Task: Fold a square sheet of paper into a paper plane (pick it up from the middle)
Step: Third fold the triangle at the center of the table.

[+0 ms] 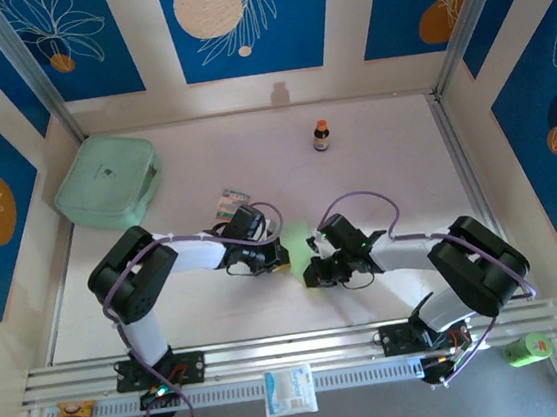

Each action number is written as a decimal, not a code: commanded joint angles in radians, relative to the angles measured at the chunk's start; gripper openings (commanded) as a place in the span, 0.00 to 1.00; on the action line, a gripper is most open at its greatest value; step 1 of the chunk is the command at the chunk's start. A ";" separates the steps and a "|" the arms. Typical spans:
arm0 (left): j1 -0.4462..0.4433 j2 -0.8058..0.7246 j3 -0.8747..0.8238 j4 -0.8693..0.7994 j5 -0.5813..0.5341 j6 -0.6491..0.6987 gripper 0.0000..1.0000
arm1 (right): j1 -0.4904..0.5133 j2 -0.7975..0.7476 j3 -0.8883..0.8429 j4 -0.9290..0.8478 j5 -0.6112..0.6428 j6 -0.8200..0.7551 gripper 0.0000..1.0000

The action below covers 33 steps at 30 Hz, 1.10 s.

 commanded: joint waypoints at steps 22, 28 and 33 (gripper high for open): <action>0.002 0.039 0.000 -0.088 -0.054 0.027 0.08 | 0.071 0.136 0.154 -0.067 0.043 -0.007 0.09; 0.001 0.045 -0.003 -0.085 -0.054 0.027 0.08 | 0.040 0.069 0.048 -0.042 -0.024 0.014 0.10; 0.003 0.044 -0.008 -0.081 -0.052 0.026 0.09 | 0.022 -0.010 -0.053 -0.029 -0.021 0.051 0.10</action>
